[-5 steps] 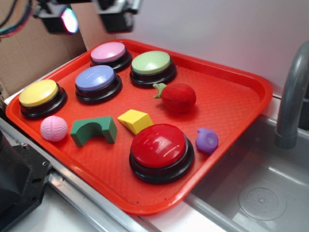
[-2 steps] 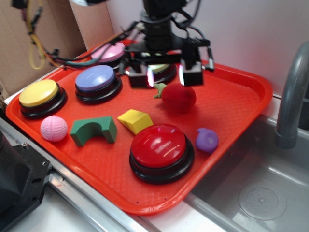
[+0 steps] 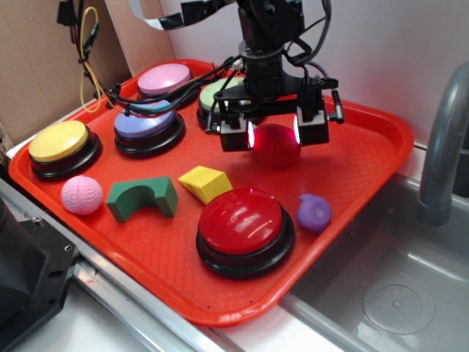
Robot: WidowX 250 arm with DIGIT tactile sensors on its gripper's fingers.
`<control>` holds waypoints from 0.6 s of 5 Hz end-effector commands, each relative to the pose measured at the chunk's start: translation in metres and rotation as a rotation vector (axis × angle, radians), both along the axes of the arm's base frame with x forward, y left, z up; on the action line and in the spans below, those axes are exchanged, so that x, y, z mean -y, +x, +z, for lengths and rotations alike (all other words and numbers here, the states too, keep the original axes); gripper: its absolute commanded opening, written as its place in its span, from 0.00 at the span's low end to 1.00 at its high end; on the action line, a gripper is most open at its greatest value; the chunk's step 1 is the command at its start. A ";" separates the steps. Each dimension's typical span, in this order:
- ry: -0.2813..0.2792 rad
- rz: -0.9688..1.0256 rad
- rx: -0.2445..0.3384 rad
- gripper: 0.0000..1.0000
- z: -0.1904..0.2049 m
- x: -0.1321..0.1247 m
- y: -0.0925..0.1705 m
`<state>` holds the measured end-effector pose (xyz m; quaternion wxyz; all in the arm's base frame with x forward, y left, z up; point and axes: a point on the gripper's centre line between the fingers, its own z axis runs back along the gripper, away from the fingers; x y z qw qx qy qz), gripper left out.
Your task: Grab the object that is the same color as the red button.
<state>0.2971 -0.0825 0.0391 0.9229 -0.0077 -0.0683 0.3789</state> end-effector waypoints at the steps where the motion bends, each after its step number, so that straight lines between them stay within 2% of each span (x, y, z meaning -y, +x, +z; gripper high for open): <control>1: 0.022 0.000 0.053 0.00 0.002 0.000 0.003; 2: 0.018 -0.018 0.035 0.00 0.001 0.000 0.005; 3: 0.061 -0.047 0.045 0.00 0.001 0.003 0.006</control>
